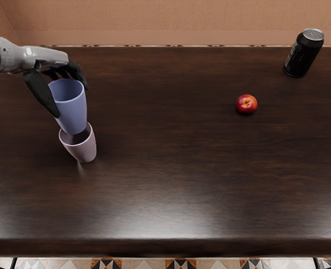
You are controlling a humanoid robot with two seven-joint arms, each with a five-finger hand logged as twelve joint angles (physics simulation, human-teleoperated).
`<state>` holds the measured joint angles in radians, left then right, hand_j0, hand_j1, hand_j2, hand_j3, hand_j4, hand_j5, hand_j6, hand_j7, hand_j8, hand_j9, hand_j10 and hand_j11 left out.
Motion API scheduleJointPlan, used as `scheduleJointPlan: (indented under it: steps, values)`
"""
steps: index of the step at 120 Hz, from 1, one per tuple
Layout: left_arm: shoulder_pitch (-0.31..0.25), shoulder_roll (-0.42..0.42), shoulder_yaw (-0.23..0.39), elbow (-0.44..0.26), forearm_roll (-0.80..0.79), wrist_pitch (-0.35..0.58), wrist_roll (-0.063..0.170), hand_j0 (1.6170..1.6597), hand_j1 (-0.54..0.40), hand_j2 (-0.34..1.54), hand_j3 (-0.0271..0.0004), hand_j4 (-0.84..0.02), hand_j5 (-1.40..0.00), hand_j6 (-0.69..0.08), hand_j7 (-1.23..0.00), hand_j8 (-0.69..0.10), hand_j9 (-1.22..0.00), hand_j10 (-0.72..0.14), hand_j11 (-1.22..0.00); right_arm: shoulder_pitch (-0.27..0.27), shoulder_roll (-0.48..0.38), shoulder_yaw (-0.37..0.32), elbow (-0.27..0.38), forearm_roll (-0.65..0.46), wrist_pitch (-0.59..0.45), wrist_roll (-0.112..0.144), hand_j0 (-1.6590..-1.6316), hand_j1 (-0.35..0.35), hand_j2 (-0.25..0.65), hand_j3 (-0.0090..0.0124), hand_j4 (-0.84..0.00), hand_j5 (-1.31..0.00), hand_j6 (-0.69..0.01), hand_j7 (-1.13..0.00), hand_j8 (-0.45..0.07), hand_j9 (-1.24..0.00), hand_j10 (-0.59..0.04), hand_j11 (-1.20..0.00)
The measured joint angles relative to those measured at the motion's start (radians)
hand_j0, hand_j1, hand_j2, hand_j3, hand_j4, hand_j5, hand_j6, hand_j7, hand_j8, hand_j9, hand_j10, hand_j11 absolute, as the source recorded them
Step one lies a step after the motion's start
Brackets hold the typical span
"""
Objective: Pick up cup and place in cup with left hand
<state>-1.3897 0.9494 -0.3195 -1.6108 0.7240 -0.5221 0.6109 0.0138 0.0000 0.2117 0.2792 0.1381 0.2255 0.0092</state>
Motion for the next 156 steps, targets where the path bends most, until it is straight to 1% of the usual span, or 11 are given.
scheduleJointPlan:
  steps: [22, 25, 41, 72, 89, 100, 107, 119, 126, 146, 156]
  values:
    - [0.005, 0.000, 0.002, 0.000, -0.008, -0.013, 0.000, 1.6557, -0.101, 0.05, 0.0000, -0.447, -0.61, -0.309, -0.61, -0.304, -0.60, -0.440, -0.60, 0.000, 0.000, 0.000, 0.000, 0.000, 0.000, 0.000, -1.6581, -0.349, 0.000, 0.0000, 0.000, 0.00, 0.001, 0.00, 0.000, 0.00, 0.000, 0.00]
    - [0.012, -0.001, 0.002, 0.000, -0.009, -0.013, 0.000, 1.6560, -0.113, 0.06, 0.0000, -0.447, -0.60, -0.304, -0.60, -0.300, -0.60, -0.439, -0.60, 0.000, 0.000, 0.000, 0.000, 0.000, 0.000, 0.000, -1.6581, -0.349, 0.000, 0.0000, 0.000, 0.00, 0.001, 0.00, 0.000, 0.00, 0.000, 0.00]
    - [0.027, -0.001, 0.005, 0.000, -0.010, -0.012, 0.000, 1.6559, -0.109, 0.06, 0.0000, -0.448, -0.60, -0.307, -0.61, -0.300, -0.60, -0.440, -0.60, 0.000, 0.000, 0.000, 0.000, 0.000, 0.000, 0.000, -1.6581, -0.349, 0.000, 0.0000, 0.000, 0.00, 0.001, 0.00, 0.000, 0.00, 0.000, 0.00]
    - [0.044, -0.009, 0.010, 0.003, 0.004, 0.056, 0.000, 1.6559, -0.105, 0.06, 0.0000, -0.449, -0.60, -0.307, -0.61, -0.303, -0.60, -0.440, -0.60, 0.000, 0.000, 0.000, 0.000, 0.000, 0.000, 0.000, -1.6581, -0.349, 0.000, 0.0000, 0.000, 0.00, 0.001, 0.00, 0.001, 0.00, 0.000, 0.00]
    - [0.054, -0.014, 0.013, 0.004, 0.006, 0.068, 0.000, 1.6558, -0.097, 0.06, 0.0000, -0.451, -0.60, -0.311, -0.61, -0.305, -0.60, -0.443, -0.60, 0.000, 0.000, 0.000, 0.000, 0.000, 0.000, 0.000, -1.6581, -0.349, 0.000, 0.0000, 0.000, 0.00, 0.001, 0.00, 0.001, 0.00, 0.000, 0.00]
    - [0.067, -0.016, 0.014, 0.004, 0.023, 0.077, 0.000, 1.6560, -0.118, 0.07, 0.0000, -0.446, -0.60, -0.308, -0.61, -0.299, -0.60, -0.442, -0.60, 0.000, 0.000, 0.000, 0.000, 0.000, 0.000, 0.000, -1.6581, -0.349, 0.000, 0.0000, 0.000, 0.00, 0.001, 0.00, 0.001, 0.00, 0.000, 0.00]
    - [0.074, -0.015, 0.013, 0.004, 0.039, 0.083, 0.000, 1.6557, -0.099, 0.06, 0.0000, -0.444, -0.61, -0.310, -0.62, -0.304, -0.60, -0.447, -0.60, 0.000, 0.000, 0.000, 0.000, 0.000, 0.000, 0.000, -1.6581, -0.349, 0.000, 0.0000, 0.000, 0.00, 0.001, 0.00, 0.001, 0.00, 0.000, 0.00]
    - [0.075, -0.018, 0.014, 0.005, 0.052, 0.089, 0.000, 1.6557, -0.093, 0.06, 0.0000, -0.443, -0.60, -0.316, -0.61, -0.313, -0.59, -0.446, -0.60, 0.000, 0.000, 0.000, 0.000, 0.000, 0.000, 0.000, -1.6581, -0.349, 0.000, 0.0000, 0.000, 0.00, 0.001, 0.00, 0.000, 0.00, 0.000, 0.00]
    - [0.085, -0.021, 0.014, 0.005, 0.056, 0.091, 0.000, 1.6562, -0.071, 0.06, 0.0000, -0.414, -0.55, -0.327, -0.56, -0.314, -0.55, -0.415, -0.55, 0.000, 0.000, 0.000, 0.000, 0.000, 0.000, 0.000, -1.6581, -0.349, 0.000, 0.0000, 0.000, 0.00, 0.001, 0.00, 0.000, 0.00, 0.000, 0.00]
    - [0.087, -0.029, 0.013, 0.005, 0.060, 0.093, 0.000, 1.6572, 0.065, 0.04, 0.0000, -0.268, -0.35, -0.230, -0.36, -0.224, -0.35, -0.268, -0.35, 0.000, 0.000, 0.000, 0.000, 0.000, 0.000, 0.000, -1.6581, -0.349, 0.000, 0.0000, 0.000, 0.00, 0.001, 0.00, 0.000, 0.00, 0.000, 0.00]
    - [0.088, -0.030, 0.012, 0.005, 0.060, 0.094, 0.000, 1.6575, 0.144, 0.03, 0.0000, -0.194, -0.25, -0.169, -0.26, -0.165, -0.25, -0.194, -0.25, 0.000, 0.000, 0.000, 0.000, 0.000, 0.000, 0.000, -1.6581, -0.349, 0.000, 0.0000, 0.000, 0.00, 0.001, 0.00, 0.000, 0.00, 0.000, 0.00]
